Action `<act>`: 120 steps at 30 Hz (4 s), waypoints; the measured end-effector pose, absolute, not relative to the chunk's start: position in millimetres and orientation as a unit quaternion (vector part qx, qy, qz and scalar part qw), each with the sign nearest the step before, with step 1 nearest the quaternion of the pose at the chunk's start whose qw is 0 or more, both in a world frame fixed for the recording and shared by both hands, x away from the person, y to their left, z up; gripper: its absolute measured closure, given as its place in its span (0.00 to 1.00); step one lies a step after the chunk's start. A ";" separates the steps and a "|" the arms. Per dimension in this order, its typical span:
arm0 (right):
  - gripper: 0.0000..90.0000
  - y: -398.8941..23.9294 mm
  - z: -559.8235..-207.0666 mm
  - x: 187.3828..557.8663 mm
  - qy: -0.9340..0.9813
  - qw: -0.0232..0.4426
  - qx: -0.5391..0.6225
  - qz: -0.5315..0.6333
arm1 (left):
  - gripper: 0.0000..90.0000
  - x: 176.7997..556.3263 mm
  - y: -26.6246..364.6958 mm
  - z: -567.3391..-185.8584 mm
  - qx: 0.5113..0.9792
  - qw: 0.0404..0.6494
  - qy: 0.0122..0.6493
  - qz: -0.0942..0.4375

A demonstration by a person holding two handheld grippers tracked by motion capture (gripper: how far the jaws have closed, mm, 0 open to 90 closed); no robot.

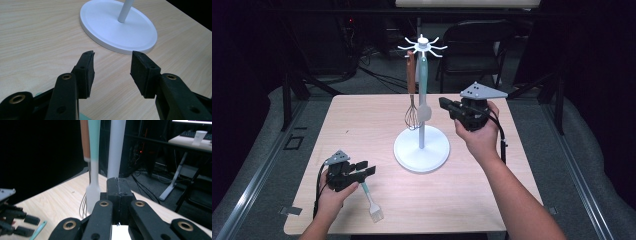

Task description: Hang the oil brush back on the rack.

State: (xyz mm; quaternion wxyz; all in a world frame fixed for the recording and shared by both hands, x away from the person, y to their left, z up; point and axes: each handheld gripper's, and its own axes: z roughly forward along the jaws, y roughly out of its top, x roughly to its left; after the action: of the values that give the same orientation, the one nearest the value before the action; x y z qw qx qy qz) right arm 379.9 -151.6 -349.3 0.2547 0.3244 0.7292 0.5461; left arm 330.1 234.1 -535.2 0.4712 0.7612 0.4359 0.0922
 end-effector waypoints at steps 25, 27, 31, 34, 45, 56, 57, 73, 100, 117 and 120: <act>1.00 -152.6 -264.2 405.5 0.684 0.296 0.334 0.577 | 0.59 330.5 242.1 -533.6 0.754 0.474 0.445 0.096; 1.00 -152.2 -262.4 406.1 0.681 0.294 0.335 0.581 | 0.59 330.3 242.8 -533.6 0.753 0.476 0.445 0.096; 1.00 -149.7 -259.6 404.2 0.682 0.295 0.329 0.583 | 0.60 330.6 244.3 -533.9 0.752 0.475 0.447 0.096; 1.00 -147.4 -259.1 402.5 0.682 0.296 0.327 0.583 | 0.60 330.7 244.4 -533.7 0.752 0.475 0.446 0.096; 1.00 -135.3 -260.9 393.4 0.692 0.294 0.306 0.584 | 0.60 330.7 244.0 -533.8 0.752 0.475 0.446 0.097; 1.00 -115.9 -260.9 386.8 0.702 0.292 0.285 0.584 | 0.60 330.7 243.9 -534.0 0.753 0.474 0.446 0.096; 1.00 -114.2 -261.5 386.9 0.701 0.294 0.283 0.585 | 0.60 330.7 244.1 -533.9 0.753 0.474 0.446 0.097; 1.00 -121.2 -295.0 377.5 0.715 0.291 0.288 0.566 | 0.60 331.8 246.9 -534.3 0.750 0.473 0.451 0.102; 0.91 -77.6 -470.4 351.1 0.800 0.180 0.300 0.487 | 0.61 332.1 250.7 -536.8 0.749 0.464 0.459 0.114; 0.90 -25.9 -548.8 330.1 0.842 0.104 0.288 0.445 | 0.60 333.0 251.3 -537.9 0.749 0.462 0.461 0.116; 0.90 -18.1 -552.7 327.9 0.845 0.097 0.284 0.443 | 0.60 333.1 250.6 -538.2 0.749 0.462 0.461 0.119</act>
State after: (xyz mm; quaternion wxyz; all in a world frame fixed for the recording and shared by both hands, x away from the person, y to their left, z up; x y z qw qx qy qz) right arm 327.9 -18.1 -552.7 0.0967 0.2839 0.8447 0.4434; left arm 333.1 250.6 -538.2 0.4616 0.7487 0.4607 0.1185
